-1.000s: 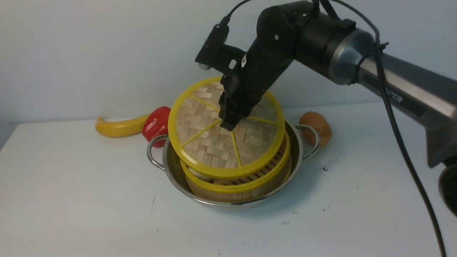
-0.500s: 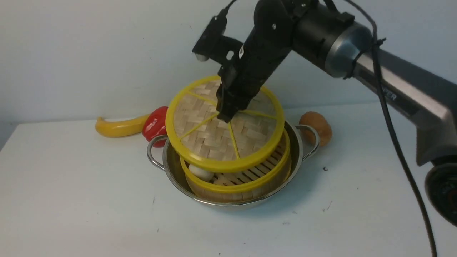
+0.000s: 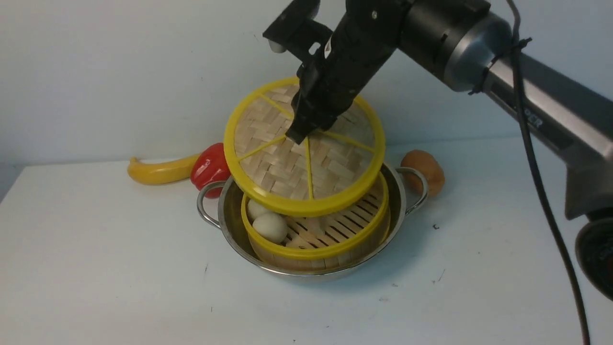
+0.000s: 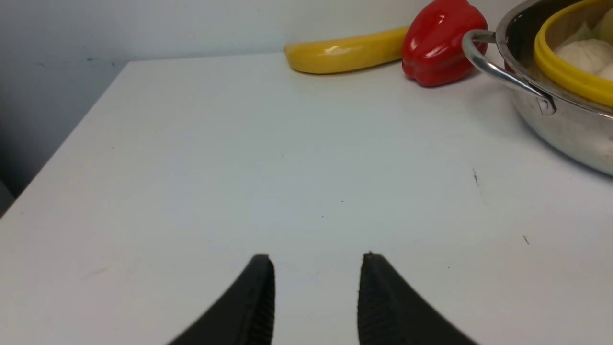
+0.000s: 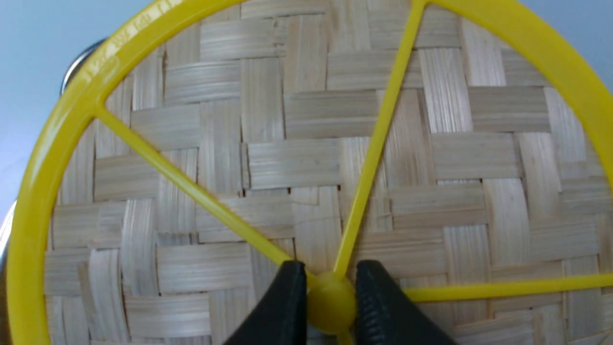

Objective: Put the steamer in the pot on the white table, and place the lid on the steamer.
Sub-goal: 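Place the bamboo steamer lid onto the steamer basket in the pot with the right gripper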

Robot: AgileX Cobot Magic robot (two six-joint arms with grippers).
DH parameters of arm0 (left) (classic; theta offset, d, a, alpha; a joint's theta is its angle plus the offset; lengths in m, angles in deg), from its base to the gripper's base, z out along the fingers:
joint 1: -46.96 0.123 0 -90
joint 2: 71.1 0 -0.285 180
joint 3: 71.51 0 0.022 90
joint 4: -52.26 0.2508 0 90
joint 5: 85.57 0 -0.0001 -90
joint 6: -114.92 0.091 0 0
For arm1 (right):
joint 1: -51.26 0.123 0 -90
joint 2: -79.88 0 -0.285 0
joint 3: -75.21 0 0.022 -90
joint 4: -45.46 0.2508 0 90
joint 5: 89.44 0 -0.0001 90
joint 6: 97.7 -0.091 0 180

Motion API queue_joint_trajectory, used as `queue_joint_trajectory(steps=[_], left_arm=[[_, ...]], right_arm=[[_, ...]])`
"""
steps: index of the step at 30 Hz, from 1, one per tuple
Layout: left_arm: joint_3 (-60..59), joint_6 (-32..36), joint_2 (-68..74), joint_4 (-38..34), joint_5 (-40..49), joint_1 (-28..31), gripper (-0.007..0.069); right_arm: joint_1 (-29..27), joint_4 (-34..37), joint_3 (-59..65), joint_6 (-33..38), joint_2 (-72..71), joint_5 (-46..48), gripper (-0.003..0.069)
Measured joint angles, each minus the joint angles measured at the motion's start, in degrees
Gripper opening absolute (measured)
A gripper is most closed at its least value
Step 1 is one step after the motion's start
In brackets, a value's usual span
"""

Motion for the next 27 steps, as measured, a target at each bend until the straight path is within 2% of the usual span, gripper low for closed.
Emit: queue_joint_trajectory(steps=[15,27], left_arm=[[0.0,0.0,0.0,0.0,0.0,0.0,0.0241],[0.0,0.0,0.0,0.0,0.0,0.0,0.0241]], right_arm=[[0.0,3.1,5.7,-1.2,-1.1,0.1,0.0141],[0.0,1.3,5.8,0.3,1.8,0.1,0.0141]])
